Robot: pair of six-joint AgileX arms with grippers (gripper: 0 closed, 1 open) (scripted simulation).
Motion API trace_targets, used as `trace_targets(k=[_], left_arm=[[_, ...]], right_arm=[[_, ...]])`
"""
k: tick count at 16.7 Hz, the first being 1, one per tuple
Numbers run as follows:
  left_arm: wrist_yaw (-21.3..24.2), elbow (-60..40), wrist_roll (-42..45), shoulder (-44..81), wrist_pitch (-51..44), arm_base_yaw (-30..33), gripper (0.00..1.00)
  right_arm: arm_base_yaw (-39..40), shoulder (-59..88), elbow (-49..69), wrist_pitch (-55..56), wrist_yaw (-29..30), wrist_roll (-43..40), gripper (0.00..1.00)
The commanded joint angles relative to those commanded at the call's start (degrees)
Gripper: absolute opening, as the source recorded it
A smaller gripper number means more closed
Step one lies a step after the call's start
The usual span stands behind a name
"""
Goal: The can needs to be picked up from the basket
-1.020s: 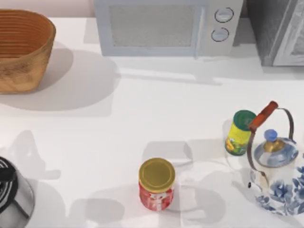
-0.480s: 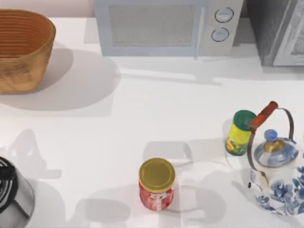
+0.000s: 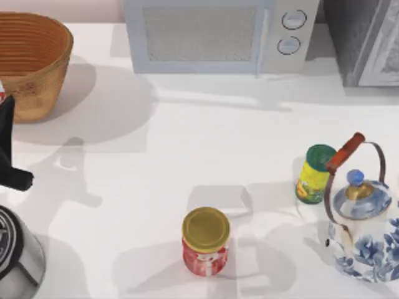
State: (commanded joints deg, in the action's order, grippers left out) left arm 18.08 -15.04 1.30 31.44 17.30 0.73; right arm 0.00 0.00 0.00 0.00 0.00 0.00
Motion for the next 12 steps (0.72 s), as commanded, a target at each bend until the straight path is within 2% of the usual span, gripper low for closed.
trace_targets(k=[12], left_arm=[[41.24, -29.98, 1.33, 73.31, 36.15, 4.12, 0.00]], right_arm=[[0.00, 0.00, 0.00, 0.00, 0.00, 0.00, 1.00]])
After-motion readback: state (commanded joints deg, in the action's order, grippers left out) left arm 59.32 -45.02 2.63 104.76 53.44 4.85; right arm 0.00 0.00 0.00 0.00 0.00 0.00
